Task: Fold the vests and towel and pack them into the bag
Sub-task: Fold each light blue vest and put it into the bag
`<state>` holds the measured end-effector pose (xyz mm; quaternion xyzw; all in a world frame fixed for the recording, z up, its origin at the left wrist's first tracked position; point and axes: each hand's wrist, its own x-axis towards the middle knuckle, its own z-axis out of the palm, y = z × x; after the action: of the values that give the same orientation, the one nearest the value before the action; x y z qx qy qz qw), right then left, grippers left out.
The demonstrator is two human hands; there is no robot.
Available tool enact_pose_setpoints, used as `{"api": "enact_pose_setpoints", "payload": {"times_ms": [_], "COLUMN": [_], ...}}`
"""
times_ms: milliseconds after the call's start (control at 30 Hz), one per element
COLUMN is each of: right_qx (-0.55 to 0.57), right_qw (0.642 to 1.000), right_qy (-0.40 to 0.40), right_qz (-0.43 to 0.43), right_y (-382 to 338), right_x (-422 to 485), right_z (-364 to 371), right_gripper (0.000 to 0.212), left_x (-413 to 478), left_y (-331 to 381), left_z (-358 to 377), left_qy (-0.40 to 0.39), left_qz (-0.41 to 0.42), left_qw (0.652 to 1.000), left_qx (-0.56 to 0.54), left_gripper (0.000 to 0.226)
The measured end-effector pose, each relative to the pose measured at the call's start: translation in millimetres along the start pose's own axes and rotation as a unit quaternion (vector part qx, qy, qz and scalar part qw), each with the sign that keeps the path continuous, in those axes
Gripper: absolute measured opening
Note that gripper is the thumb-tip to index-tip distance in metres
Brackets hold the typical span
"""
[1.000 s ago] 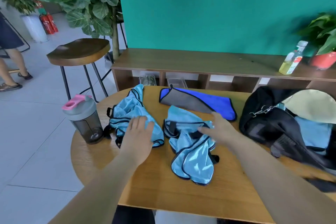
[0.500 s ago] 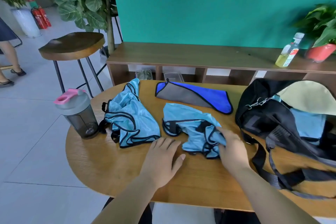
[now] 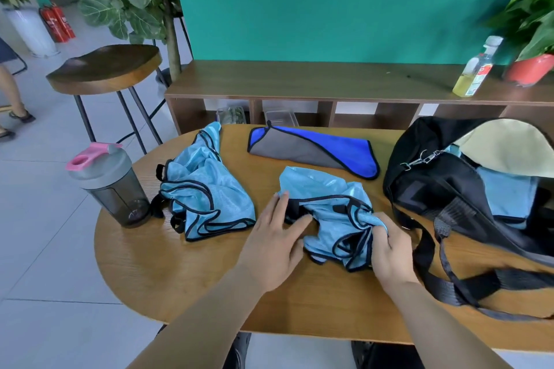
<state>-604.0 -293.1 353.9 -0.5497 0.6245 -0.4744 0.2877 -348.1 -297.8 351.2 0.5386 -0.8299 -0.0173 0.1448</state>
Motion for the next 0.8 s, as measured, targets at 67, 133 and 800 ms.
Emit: {"api": "enact_pose_setpoints", "payload": {"times_ms": [67,133,800], "right_qx": [0.032,0.051,0.342], "right_qw": [0.999,0.998,0.902], "right_qy": [-0.004,0.006,0.070], "right_qz": [0.026,0.039,0.255], "right_y": [2,5,-41], "right_x": [1,4,43], "right_z": [0,0,-40], "right_gripper": [0.036,0.031,0.018], "left_x": [12,18,48], "left_y": [0,1,-32], "left_z": [7,15,-114], "left_qy": [-0.013,-0.004,0.222], "left_qz": [-0.038,-0.053,-0.291], "left_qw": [0.999,0.998,0.790], "left_qx": [-0.027,-0.040,-0.492], "left_gripper": [0.052,0.055,0.027]}}
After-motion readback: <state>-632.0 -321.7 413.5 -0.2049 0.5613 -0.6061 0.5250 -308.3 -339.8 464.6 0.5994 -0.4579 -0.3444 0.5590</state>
